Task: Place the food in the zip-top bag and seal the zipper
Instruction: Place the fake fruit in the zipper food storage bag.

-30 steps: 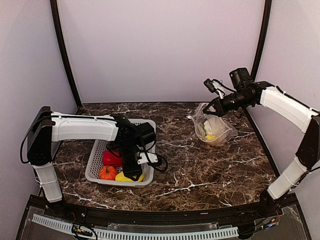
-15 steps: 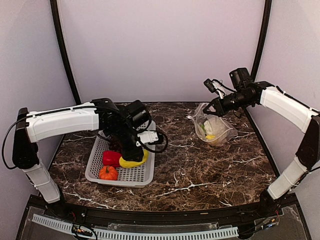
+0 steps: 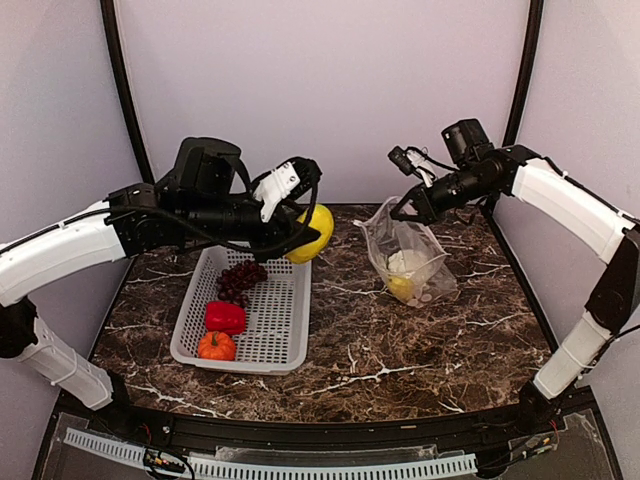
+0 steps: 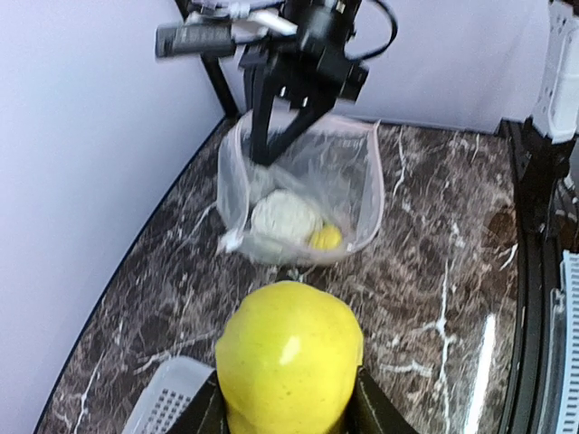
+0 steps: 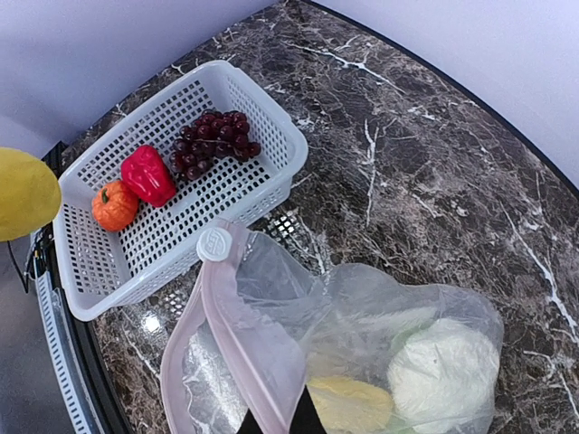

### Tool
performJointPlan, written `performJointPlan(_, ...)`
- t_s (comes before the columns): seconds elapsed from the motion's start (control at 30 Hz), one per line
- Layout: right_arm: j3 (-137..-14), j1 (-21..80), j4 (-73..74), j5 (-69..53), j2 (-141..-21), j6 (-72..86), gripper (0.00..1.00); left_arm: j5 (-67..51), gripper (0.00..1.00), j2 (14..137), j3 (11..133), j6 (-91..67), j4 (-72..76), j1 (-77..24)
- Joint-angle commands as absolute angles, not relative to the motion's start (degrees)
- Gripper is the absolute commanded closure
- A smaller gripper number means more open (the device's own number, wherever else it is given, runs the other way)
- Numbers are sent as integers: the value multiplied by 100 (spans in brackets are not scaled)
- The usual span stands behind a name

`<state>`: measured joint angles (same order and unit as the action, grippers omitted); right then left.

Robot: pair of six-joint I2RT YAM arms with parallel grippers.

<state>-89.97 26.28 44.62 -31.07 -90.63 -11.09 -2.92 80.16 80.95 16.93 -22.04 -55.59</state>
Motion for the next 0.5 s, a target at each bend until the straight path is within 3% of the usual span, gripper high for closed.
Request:
performJointPlan(0.0, -9392, 2843, 4805, -3103, -9200, -1179, 100, -823, 69, 7964, 7684, 1409, -77, -5907)
performJointPlan(0.3, -9695, 3005, 5007, -3185, -9338, -1121, 100, -462, 65, 8451, 7073, 1471, 3242, -6650)
performJointPlan(0.47, -10122, 3010, 5302, -3395, -9497, -1049, 100, -176, 67, 8911, 6963, 1618, 4130, -6688)
